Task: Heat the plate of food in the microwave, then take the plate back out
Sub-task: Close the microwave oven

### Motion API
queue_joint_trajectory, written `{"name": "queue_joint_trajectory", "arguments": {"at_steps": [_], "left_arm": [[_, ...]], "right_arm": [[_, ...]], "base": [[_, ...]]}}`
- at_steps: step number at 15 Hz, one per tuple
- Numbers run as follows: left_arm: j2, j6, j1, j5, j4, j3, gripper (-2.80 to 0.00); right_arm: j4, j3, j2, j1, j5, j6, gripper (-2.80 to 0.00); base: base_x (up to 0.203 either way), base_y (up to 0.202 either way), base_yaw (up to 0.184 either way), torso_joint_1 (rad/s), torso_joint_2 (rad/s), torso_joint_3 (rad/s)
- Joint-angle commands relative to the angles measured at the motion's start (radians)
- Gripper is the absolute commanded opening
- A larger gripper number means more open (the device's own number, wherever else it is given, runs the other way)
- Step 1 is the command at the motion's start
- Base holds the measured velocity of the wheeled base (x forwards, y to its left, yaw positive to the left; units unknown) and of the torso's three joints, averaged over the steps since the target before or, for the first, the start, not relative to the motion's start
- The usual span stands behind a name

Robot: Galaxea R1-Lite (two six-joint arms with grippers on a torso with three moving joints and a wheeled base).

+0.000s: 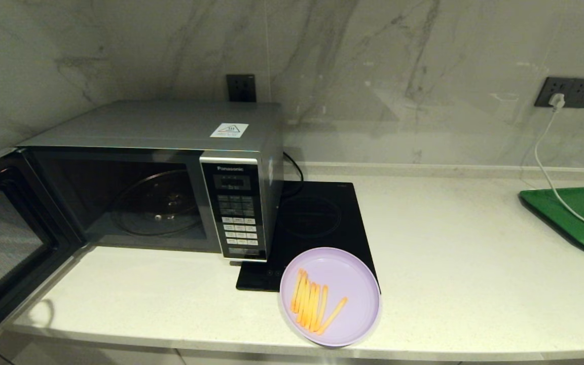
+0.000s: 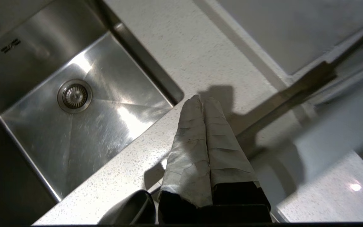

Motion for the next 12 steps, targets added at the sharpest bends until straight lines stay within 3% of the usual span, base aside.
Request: {"name": "queue_joint_trajectory", "arguments": {"at_steps": [1, 6, 12], "left_arm": [[0.080, 0.001, 0.032, -0.002, 0.001, 0.000, -2.80], [0.048, 0.003, 0.043, -0.077, 0.090, 0.019, -2.80], [0.007, 0.008, 0.034, -0.098, 0.131, 0.100, -2.80]], "right_arm": [[0.002, 0.000, 0.000, 0.000, 0.000, 0.000, -2.80], [0.002, 0.000, 0.000, 0.000, -0.001, 0.000, -2.80], [0.002, 0.000, 0.001, 0.000, 0.000, 0.000, -2.80]], "base": [[0.000, 0.000, 0.000, 0.000, 0.00, 0.000], [0.000, 0.000, 0.000, 0.000, 0.00, 0.000], [0.000, 0.000, 0.000, 0.000, 0.00, 0.000]]}}
